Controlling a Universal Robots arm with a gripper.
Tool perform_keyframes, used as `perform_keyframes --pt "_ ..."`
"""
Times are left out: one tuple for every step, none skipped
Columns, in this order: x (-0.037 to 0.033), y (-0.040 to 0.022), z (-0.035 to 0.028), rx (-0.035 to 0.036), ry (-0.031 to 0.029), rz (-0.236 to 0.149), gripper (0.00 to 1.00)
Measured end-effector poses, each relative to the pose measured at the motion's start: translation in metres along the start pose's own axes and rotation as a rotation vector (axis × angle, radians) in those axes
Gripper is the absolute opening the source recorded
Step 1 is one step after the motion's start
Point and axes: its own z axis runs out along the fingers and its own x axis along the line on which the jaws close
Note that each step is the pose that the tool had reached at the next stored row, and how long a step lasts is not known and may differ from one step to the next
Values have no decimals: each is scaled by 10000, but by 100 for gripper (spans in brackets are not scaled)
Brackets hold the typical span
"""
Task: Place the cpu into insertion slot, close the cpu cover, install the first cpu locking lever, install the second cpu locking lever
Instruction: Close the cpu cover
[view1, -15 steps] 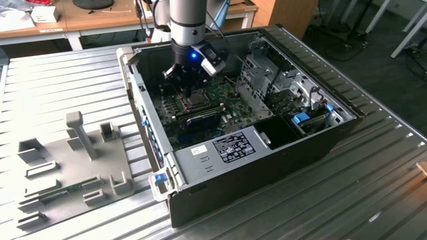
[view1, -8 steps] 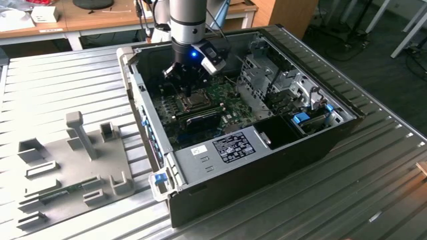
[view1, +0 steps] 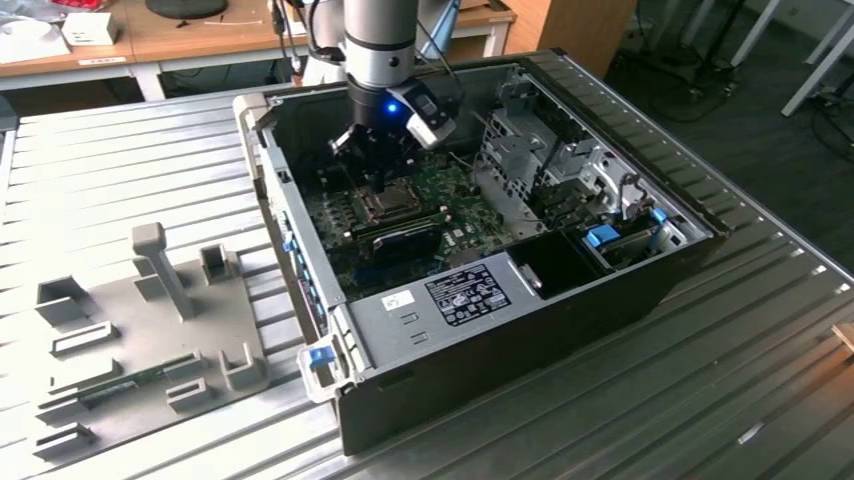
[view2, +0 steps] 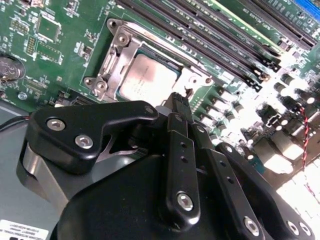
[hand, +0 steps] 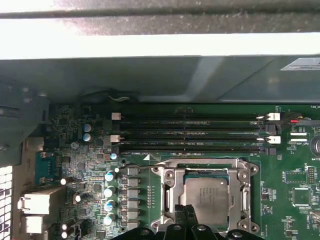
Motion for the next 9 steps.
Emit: perform_keyframes --pt "-15 0 0 1 1 0 10" --pt "-33 0 1 2 1 1 10" --pt "-53 0 2 1 1 2 10" --pt "-72 0 3 1 0 1 10" --pt "-91 0 4 0 0 1 10" --pt "-110 0 5 0 0 1 10" --pt "-128 0 6 0 0 1 10" --pt "-144 0 8 0 0 1 10" --pt "-163 1 9 0 0 2 10"
